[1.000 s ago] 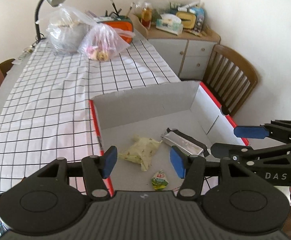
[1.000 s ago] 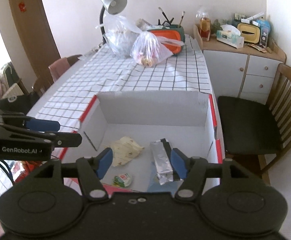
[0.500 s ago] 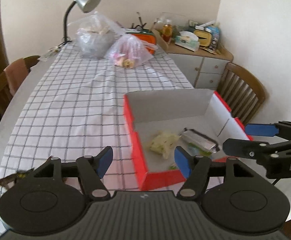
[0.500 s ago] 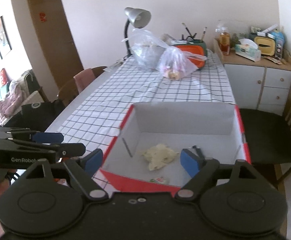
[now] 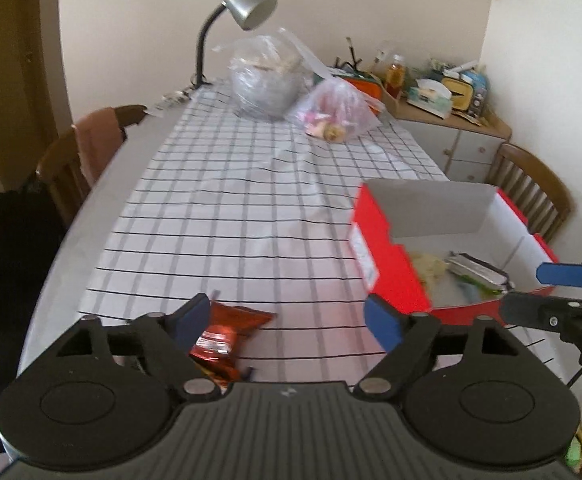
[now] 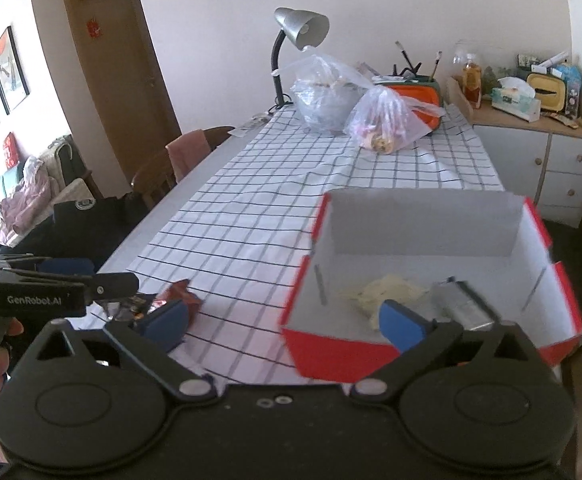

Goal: Organize snacks
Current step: 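Lift both tools from the red box and move them to the snack pile, then grasp the blue candy with left tool while right tool grasps yellow candy packet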

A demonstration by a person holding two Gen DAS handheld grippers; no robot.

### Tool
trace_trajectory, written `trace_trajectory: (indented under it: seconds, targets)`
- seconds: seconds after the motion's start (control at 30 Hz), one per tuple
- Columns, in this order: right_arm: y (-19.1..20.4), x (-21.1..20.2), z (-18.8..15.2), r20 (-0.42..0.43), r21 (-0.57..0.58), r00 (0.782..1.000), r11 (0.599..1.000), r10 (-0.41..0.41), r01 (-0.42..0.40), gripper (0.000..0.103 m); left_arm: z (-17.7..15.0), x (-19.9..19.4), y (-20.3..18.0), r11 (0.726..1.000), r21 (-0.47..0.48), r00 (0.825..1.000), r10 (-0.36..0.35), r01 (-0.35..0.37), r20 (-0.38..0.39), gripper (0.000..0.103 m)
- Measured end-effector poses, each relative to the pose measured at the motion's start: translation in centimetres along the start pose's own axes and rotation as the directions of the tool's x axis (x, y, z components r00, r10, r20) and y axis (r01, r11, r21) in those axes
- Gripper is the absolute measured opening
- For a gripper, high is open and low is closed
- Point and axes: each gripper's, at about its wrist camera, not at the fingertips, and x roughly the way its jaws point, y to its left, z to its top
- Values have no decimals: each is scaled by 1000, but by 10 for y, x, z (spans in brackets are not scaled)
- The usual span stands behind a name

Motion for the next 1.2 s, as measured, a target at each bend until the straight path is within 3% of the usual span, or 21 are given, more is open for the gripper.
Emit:
trace_trajectory:
  seconds: [0.73, 1.2]
  targets:
    - [100, 71, -42, -163, 23, 986, 999, -43, 47, 103, -35, 27, 141, 999, -31, 988, 21, -26, -153, 85]
    - [132, 106, -65, -267, 28, 961, 997, -68, 78, 102, -68, 61, 185, 997, -29, 964, 59, -69, -260, 85]
